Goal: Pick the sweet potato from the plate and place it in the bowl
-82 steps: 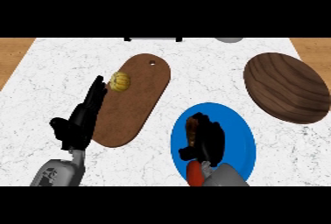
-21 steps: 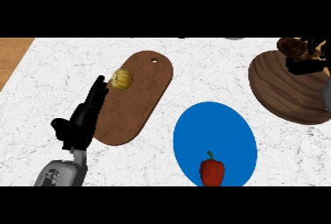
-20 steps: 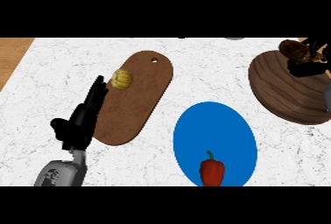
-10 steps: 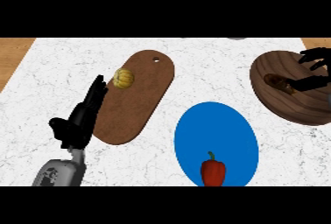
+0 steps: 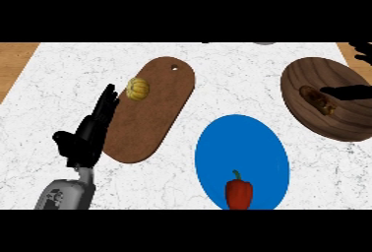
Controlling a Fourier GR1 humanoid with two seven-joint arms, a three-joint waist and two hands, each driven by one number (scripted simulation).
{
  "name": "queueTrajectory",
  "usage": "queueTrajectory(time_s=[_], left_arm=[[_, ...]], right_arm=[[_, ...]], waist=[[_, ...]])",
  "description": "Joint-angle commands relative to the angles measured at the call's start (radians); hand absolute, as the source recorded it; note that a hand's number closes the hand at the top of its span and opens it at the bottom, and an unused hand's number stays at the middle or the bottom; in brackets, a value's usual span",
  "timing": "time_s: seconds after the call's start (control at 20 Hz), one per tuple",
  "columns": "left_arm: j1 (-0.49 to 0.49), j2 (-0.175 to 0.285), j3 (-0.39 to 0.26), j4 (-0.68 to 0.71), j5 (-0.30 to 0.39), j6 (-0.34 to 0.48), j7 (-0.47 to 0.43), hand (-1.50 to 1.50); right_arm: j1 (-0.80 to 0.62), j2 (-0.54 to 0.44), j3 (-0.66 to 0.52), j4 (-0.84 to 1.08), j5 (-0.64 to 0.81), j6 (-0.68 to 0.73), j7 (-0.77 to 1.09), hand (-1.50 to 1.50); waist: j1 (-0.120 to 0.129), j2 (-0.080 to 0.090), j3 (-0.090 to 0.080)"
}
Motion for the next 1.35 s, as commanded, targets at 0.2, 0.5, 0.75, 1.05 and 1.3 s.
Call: queueTrajectory(time_s=[0.2,0.5,0.75,1.05,1.3], left_arm=[[-0.032,-0.037,-0.004,0.029,-0.028,0.023,-0.013,0.00],[0.000,-0.020,0.003,-0.005,-0.032,0.012,0.015,0.00],[-0.001,-0.040,-0.007,-0.017,-0.039,0.015,0.027,0.00],[-0.006,-0.044,0.007,-0.007,-0.048,0.011,0.017,0.00],[0.029,-0.014,0.041,-0.019,-0.027,-0.033,0.008,0.00]], right_arm=[[-0.037,-0.051,-0.117,0.054,-0.137,0.040,-0.037,-1.50],[0.039,-0.150,-0.179,0.001,-0.257,0.257,0.006,-1.50],[0.118,-0.234,-0.200,0.042,-0.306,0.409,-0.058,-1.50],[0.253,-0.169,-0.186,-0.041,-0.366,0.473,-0.138,-1.50],[0.328,-0.195,-0.181,-0.080,-0.406,0.523,-0.156,-1.50]], waist=[[-0.008,-0.001,-0.001],[-0.024,-0.008,-0.002],[-0.015,-0.005,-0.001],[-0.021,-0.007,-0.001],[-0.023,-0.008,-0.002]])
